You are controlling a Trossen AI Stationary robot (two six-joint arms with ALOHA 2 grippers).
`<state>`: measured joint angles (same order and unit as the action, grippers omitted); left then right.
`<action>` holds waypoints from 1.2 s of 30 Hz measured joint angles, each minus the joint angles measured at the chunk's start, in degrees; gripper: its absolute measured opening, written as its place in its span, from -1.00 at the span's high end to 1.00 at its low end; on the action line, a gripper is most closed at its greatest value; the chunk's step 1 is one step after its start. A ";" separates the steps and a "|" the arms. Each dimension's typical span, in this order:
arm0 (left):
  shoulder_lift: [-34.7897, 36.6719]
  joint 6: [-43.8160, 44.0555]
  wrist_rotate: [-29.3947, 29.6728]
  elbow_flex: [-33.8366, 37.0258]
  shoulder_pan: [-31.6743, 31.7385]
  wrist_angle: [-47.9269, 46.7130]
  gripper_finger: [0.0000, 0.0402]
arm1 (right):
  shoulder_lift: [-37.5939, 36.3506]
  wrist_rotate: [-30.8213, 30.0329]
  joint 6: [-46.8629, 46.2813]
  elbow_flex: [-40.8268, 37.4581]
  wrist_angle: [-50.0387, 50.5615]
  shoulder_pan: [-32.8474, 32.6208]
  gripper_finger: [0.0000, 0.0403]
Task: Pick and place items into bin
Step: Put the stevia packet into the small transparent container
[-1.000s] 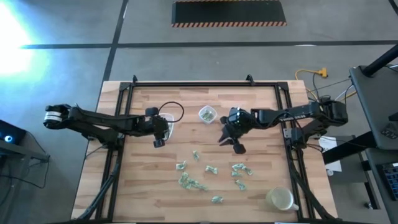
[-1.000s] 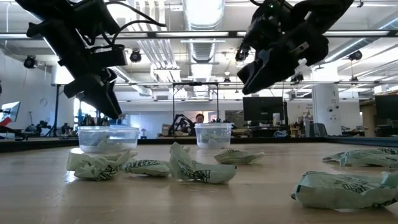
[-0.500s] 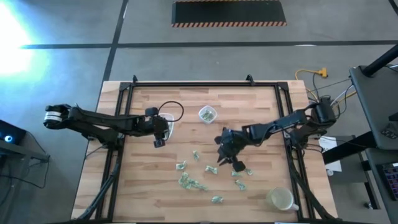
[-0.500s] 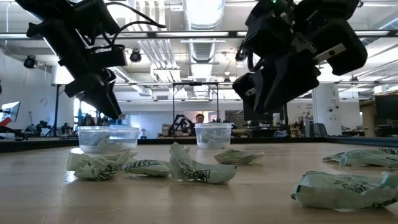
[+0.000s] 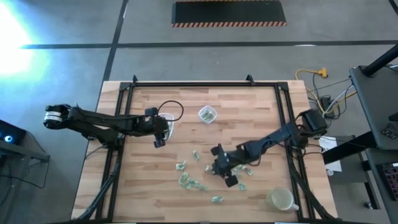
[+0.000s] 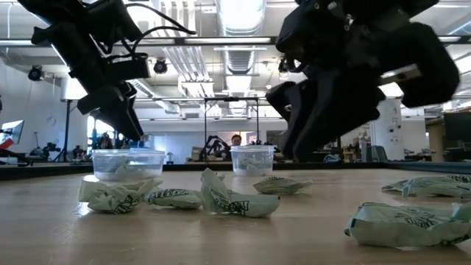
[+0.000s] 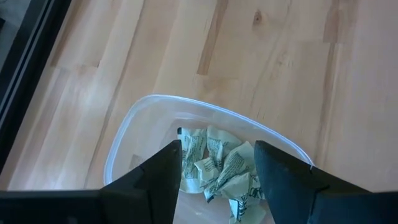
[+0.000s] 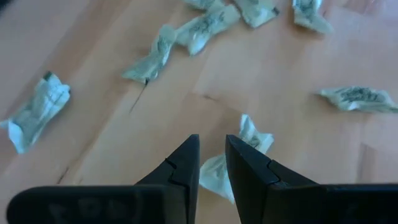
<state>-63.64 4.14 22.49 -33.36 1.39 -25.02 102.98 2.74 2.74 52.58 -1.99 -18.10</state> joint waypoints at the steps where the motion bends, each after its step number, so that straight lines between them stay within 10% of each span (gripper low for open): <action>1: 0.02 0.00 0.02 0.02 0.00 0.01 0.08 | 0.59 -0.97 -0.02 0.22 0.23 -0.63 0.65; 20: 0.02 0.02 -0.53 0.04 0.00 0.05 0.08 | 1.13 -7.46 -3.21 1.37 0.52 -1.30 0.06; 36: 0.02 0.00 -0.57 0.20 0.00 -0.02 0.08 | 6.26 -7.26 -1.49 3.07 1.20 0.21 0.03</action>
<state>-63.61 4.14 21.91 -33.17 1.39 -25.04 109.24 -4.51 1.25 55.66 -0.79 -17.89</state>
